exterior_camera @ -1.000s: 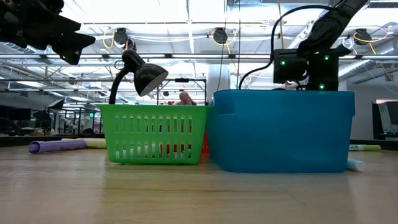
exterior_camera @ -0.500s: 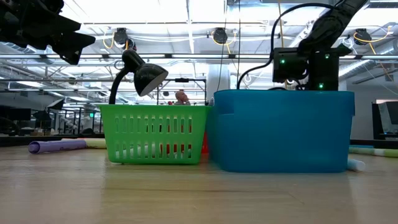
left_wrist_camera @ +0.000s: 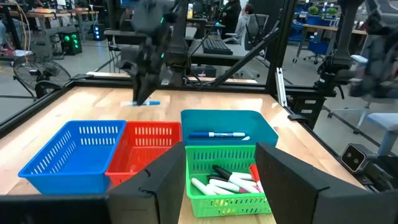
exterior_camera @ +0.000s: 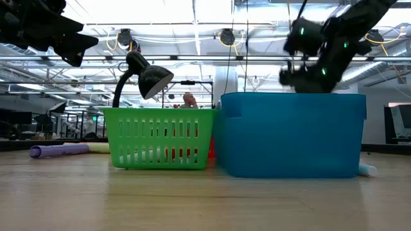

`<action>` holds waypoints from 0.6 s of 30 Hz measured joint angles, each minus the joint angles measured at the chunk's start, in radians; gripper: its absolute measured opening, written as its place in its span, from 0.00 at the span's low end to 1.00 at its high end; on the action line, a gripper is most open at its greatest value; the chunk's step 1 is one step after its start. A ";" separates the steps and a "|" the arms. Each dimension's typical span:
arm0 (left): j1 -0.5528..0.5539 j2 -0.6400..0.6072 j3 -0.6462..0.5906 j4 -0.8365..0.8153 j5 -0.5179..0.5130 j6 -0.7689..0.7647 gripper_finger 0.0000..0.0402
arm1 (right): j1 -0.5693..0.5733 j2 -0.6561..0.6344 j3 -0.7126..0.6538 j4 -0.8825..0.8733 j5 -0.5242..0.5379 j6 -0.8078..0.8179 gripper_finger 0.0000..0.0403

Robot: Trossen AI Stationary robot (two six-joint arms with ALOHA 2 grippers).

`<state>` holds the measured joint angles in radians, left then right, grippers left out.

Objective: Pick & Place Markers
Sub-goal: Put the light blue marker pen into the dark blue bin

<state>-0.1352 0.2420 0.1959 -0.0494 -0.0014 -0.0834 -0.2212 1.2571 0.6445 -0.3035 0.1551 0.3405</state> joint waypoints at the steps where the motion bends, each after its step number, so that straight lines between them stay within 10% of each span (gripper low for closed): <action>1: 0.000 0.000 0.000 0.000 0.000 0.000 0.49 | 0.019 -0.017 0.000 0.039 -0.016 0.000 0.03; 18: 0.000 0.000 0.000 0.000 0.000 0.000 0.49 | 0.578 -0.003 0.001 0.774 -0.038 -0.032 0.03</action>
<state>-0.1352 0.2419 0.1959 -0.0492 -0.0017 -0.0834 0.3572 1.2541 0.6456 0.4702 0.1168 0.3081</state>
